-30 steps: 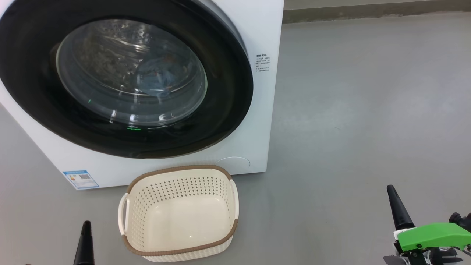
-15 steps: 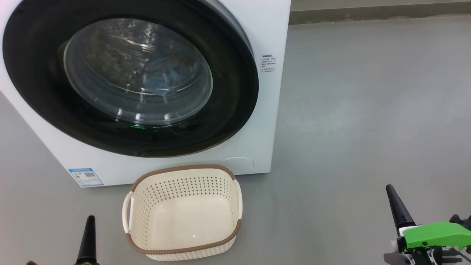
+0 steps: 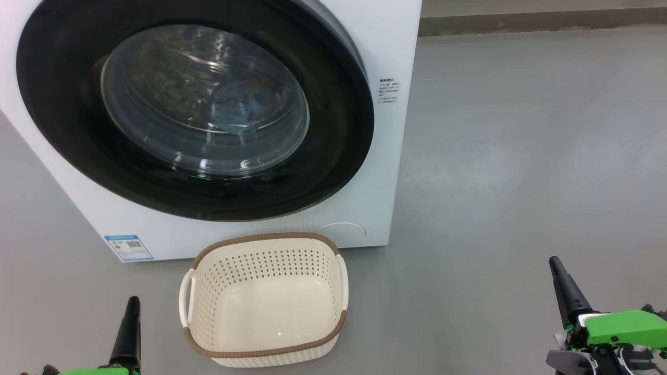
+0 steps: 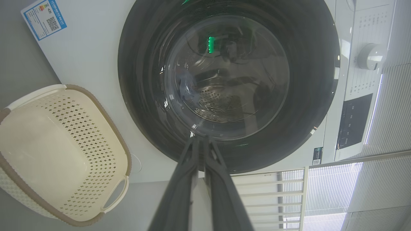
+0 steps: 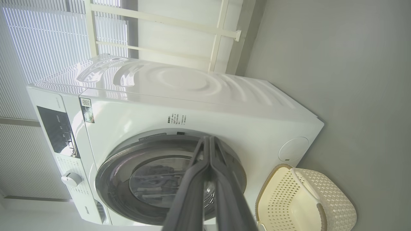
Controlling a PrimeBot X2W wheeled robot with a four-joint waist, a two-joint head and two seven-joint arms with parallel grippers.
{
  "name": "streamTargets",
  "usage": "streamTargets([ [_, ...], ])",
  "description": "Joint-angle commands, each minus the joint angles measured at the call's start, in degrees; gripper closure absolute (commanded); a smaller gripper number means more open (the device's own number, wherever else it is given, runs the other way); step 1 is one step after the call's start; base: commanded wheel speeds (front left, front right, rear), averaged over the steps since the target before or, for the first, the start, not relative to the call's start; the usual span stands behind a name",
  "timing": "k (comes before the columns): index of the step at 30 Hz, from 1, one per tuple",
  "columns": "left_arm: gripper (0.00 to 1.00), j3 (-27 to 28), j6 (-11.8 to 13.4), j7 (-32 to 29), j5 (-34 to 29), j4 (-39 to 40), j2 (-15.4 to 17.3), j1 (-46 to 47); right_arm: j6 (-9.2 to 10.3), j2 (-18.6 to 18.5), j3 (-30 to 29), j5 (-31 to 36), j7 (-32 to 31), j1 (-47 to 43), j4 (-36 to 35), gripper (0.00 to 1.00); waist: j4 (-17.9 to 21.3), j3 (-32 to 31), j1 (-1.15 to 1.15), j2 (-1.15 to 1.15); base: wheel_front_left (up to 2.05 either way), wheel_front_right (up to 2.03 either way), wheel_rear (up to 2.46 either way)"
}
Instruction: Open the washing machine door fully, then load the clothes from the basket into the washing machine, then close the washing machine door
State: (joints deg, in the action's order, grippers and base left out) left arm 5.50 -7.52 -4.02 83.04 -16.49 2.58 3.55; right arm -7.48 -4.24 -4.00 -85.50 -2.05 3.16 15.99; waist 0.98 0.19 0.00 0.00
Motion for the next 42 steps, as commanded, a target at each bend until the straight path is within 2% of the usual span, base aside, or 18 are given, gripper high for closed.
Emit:
streamTargets([
  [1,1.00,1.2,0.0,-0.5,1.6,1.8,0.6,2.3,-0.03,-0.6,0.6,-1.5,-0.7,2.8,-1.7,1.00,-0.1,0.0,0.00,0.00,0.00,0.00,0.00],
  [13,1.00,1.1,0.0,-2.5,9.0,2.0,0.3,3.1,-0.01,-0.3,-0.3,-8.5,-2.6,3.2,-1.8,1.00,-1.0,-0.2,0.00,0.00,0.00,0.00,0.00],
  [42,1.00,1.1,0.0,-2.5,9.0,2.0,0.3,3.1,-0.01,-0.1,-0.6,-8.3,-2.9,3.3,-1.7,1.00,-1.0,-0.2,0.00,0.00,0.00,0.00,0.00],
])
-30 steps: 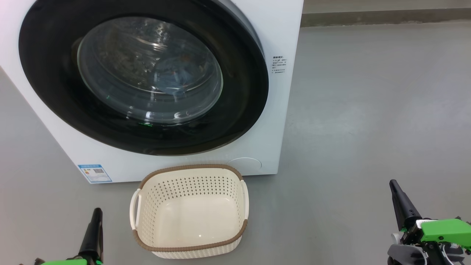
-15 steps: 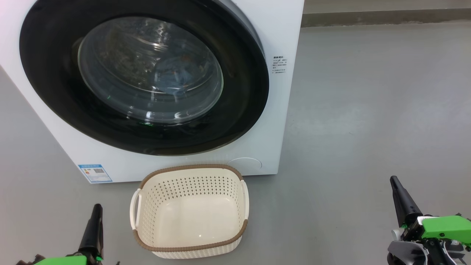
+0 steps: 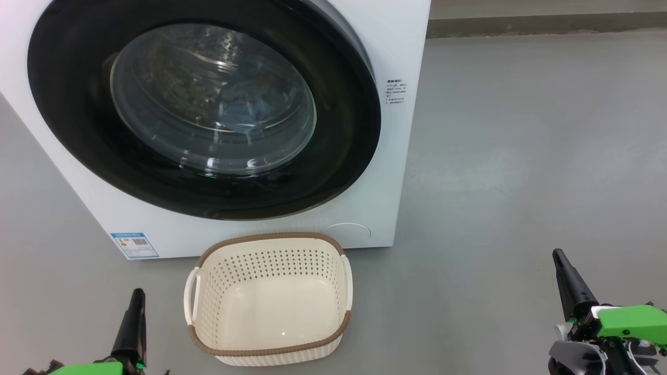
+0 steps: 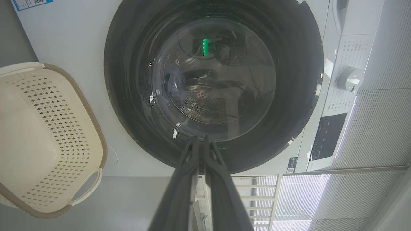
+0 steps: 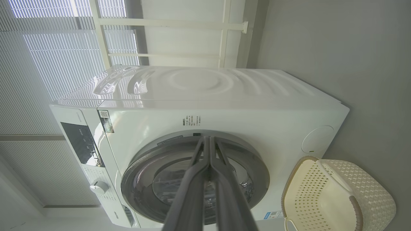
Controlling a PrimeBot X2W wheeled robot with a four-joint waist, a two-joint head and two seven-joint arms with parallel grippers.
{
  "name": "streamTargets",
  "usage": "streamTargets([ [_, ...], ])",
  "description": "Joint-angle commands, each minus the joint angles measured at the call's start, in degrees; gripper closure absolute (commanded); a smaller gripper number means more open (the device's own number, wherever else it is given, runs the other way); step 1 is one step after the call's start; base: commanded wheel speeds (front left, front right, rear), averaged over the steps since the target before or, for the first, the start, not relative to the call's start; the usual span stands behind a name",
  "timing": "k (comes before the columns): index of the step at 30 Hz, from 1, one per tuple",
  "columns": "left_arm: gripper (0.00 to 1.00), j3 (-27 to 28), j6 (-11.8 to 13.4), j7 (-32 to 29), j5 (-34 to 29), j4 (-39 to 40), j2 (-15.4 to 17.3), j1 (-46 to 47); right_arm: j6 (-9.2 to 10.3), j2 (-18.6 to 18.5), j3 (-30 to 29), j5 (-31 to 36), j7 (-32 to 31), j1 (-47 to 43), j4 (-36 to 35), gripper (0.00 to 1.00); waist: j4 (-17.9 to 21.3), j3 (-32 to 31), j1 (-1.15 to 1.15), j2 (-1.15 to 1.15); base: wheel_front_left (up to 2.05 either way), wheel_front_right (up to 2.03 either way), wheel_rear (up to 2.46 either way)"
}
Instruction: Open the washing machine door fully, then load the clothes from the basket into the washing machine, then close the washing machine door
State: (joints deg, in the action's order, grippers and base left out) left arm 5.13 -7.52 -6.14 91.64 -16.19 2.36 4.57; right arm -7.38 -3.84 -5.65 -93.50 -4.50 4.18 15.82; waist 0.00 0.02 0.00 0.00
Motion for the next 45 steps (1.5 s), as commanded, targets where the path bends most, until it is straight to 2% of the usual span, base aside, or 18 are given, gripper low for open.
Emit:
streamTargets([
  [1,1.00,1.5,0.0,-0.4,0.4,1.7,0.5,2.1,-0.11,-0.5,1.1,-0.3,-0.4,2.2,-1.6,1.00,0.0,0.0,0.00,0.00,0.00,0.00,0.00],
  [45,1.00,1.5,0.0,-0.4,0.4,1.8,0.5,2.1,-0.11,-0.2,0.6,0.0,-0.8,2.3,-1.5,1.00,0.0,0.0,0.00,0.00,0.00,0.00,0.00],
])
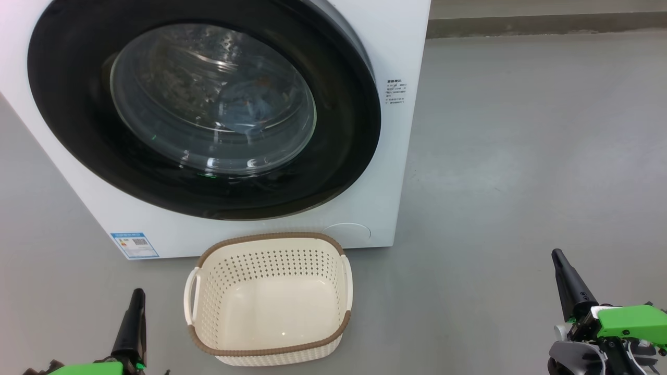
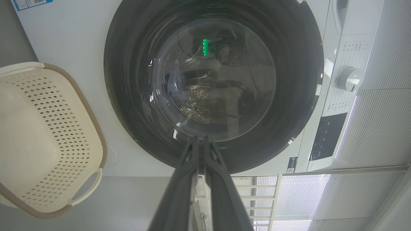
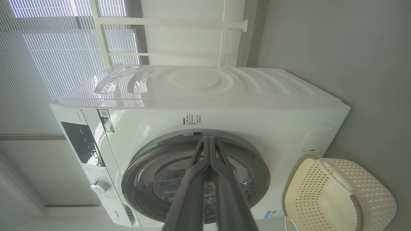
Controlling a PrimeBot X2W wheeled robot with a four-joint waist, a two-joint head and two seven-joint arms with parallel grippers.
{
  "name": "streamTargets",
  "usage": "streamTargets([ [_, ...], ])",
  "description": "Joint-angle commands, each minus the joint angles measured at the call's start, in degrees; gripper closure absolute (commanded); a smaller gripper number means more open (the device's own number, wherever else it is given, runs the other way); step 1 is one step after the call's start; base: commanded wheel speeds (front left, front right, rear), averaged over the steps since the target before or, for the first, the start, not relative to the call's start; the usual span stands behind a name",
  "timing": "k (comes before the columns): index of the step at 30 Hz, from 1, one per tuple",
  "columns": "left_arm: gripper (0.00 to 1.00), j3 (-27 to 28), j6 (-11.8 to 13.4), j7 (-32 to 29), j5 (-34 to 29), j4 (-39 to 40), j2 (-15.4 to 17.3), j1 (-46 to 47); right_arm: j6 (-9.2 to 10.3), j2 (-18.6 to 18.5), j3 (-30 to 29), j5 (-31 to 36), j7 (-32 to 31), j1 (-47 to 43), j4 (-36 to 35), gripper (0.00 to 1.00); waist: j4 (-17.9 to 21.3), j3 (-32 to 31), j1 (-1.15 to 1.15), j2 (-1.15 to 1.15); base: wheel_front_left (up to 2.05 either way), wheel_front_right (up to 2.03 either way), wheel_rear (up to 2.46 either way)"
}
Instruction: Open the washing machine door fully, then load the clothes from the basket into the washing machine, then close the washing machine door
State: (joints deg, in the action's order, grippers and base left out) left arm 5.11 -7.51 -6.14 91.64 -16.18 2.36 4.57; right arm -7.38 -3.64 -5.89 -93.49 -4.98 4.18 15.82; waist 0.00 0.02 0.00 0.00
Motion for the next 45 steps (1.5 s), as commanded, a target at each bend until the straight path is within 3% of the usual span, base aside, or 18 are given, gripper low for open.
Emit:
streamTargets([
  [1,1.00,1.5,0.0,-0.4,0.4,1.7,0.5,2.1,-0.11,-0.4,0.9,0.0,-0.3,2.3,-1.5,1.00,0.0,0.0,0.00,0.00,0.00,0.00,0.00],
  [45,1.00,1.5,0.0,-0.4,0.4,1.8,0.5,2.0,-0.11,-0.1,0.5,0.3,-0.6,2.3,-1.5,1.00,0.0,0.0,0.00,0.00,0.00,0.00,0.00],
])
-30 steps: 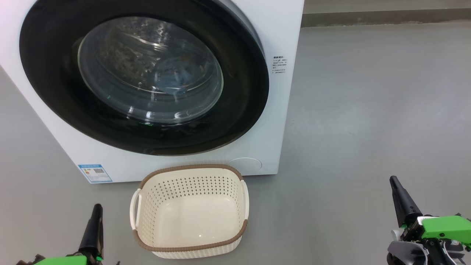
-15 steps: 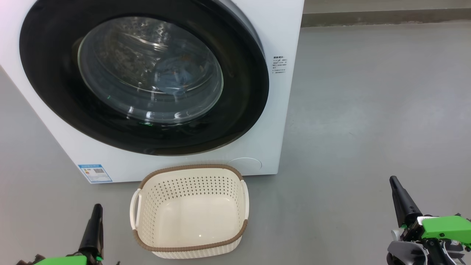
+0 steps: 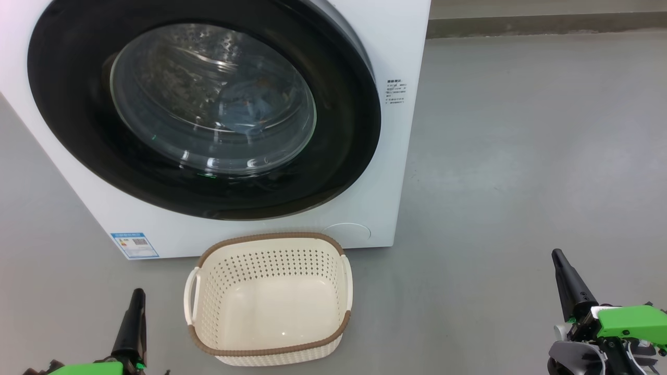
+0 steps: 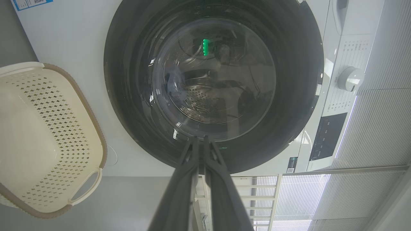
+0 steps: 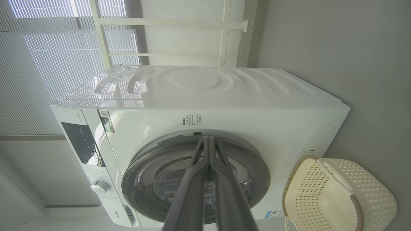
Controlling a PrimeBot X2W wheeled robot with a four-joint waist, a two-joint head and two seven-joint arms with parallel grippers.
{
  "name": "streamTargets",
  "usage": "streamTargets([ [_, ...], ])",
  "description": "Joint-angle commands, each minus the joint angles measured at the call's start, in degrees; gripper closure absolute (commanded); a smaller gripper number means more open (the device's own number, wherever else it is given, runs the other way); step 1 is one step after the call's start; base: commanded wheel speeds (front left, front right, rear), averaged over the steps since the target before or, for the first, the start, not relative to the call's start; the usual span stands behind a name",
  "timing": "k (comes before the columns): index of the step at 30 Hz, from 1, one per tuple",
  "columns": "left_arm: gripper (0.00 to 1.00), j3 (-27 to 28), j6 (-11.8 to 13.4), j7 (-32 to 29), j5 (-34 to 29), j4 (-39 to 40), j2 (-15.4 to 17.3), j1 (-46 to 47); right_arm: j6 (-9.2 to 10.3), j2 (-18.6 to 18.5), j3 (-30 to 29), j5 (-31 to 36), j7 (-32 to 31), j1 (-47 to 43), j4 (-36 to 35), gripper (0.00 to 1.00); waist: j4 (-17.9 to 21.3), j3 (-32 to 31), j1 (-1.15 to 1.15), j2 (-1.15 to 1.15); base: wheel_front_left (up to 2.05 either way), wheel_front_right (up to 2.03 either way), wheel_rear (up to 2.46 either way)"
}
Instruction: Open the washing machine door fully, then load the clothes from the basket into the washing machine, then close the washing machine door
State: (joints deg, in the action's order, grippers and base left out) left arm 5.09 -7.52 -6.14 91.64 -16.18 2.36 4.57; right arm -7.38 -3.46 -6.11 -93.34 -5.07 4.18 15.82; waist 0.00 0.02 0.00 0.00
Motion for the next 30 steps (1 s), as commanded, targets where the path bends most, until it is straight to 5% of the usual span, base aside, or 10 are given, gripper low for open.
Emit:
streamTargets([
  [1,1.00,1.5,0.0,-0.4,0.4,1.8,0.5,2.0,-0.11,-0.3,0.8,0.2,-0.5,2.3,-1.5,1.00,0.0,0.0,0.00,0.00,0.00,0.00,0.00],
  [30,1.00,1.5,0.0,-0.4,0.4,1.8,0.5,2.0,-0.11,-0.2,0.6,0.4,-0.6,2.3,-1.5,1.00,0.0,0.0,0.00,0.00,0.00,0.00,0.00],
])
